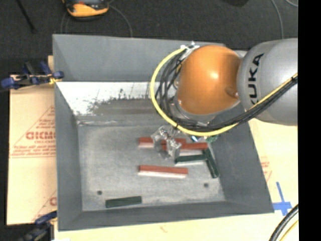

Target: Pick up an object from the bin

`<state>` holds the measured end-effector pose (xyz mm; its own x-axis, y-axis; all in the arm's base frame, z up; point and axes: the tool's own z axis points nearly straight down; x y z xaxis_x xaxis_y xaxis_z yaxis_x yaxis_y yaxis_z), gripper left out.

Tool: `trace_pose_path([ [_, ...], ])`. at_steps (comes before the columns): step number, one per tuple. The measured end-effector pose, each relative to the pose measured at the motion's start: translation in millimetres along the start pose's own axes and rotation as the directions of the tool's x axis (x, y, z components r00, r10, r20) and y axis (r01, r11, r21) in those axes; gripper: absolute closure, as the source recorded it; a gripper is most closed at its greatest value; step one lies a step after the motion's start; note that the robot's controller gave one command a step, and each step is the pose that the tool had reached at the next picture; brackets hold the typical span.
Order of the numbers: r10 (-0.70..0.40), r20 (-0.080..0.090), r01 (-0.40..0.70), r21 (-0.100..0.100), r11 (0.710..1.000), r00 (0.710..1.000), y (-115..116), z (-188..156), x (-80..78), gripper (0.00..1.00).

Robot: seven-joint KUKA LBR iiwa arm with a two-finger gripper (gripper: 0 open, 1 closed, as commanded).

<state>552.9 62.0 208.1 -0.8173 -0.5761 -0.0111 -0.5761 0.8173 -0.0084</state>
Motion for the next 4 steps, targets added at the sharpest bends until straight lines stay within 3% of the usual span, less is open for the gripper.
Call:
trace_pose_path([
  [1, 0.024, -0.008, -0.024, -0.009, 1.000, 1.000, 25.6, 29.1, -12.5, 0.00],
  [2, 0.025, -0.008, -0.025, -0.009, 1.000, 1.000, 25.6, 29.1, -12.5, 0.00],
  [3, 0.035, -0.001, -0.035, -0.005, 0.999, 0.999, 14.2, 80.2, 9.2, 0.00],
  [4, 0.134, -0.009, -0.134, -0.007, 0.991, 0.991, 21.0, 130.9, 8.4, 1.00],
])
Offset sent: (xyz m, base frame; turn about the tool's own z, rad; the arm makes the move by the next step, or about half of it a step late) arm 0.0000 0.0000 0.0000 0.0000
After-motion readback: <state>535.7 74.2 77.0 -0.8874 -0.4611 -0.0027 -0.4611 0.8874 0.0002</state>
